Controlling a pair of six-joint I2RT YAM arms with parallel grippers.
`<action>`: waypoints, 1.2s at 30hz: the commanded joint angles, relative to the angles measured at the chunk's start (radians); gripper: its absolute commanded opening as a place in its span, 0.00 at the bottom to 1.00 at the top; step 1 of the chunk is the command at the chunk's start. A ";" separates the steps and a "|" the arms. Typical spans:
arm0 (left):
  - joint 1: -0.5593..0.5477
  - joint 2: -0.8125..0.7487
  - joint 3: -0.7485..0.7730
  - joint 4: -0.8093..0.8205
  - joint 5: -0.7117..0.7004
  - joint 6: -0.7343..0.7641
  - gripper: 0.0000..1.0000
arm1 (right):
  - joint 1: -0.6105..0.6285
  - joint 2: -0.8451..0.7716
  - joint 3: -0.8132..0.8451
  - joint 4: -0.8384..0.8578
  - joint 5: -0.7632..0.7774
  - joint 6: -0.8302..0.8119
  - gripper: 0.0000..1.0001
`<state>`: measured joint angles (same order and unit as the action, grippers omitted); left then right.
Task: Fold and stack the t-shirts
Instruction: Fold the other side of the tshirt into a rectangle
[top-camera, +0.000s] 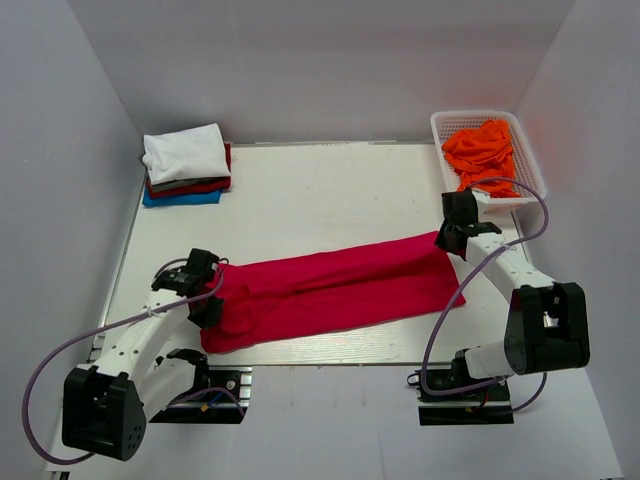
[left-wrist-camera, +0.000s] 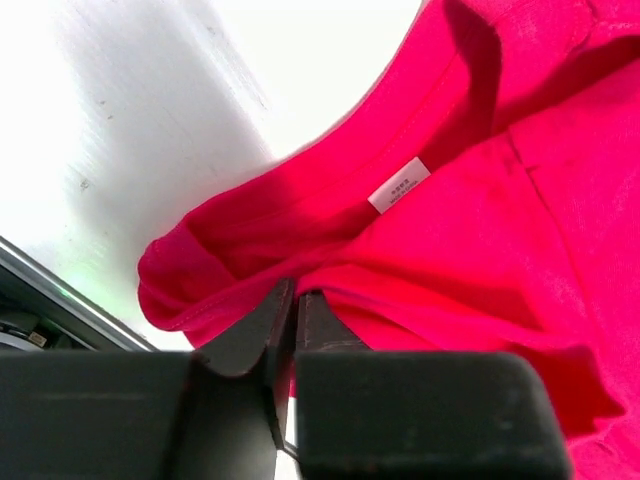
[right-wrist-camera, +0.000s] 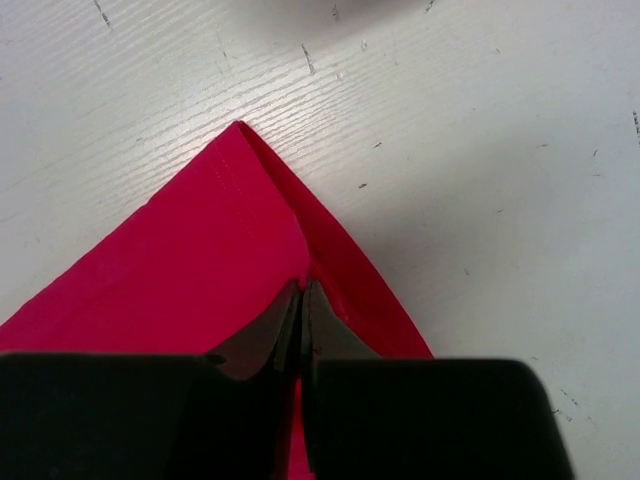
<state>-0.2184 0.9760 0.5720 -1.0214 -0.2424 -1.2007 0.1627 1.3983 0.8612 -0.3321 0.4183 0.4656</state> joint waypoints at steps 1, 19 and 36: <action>-0.006 -0.016 0.022 -0.034 0.000 -0.026 0.18 | -0.017 0.004 0.015 0.015 -0.009 -0.001 0.06; -0.006 -0.057 0.413 0.084 0.177 0.366 1.00 | -0.029 -0.208 -0.002 -0.087 -0.248 -0.041 0.90; -0.113 0.256 0.233 0.276 0.275 0.438 0.54 | 0.012 -0.231 -0.102 -0.051 -0.423 -0.058 0.90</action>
<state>-0.3164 1.2316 0.8234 -0.7586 0.0566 -0.7673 0.1722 1.1824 0.7563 -0.3893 0.0074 0.4110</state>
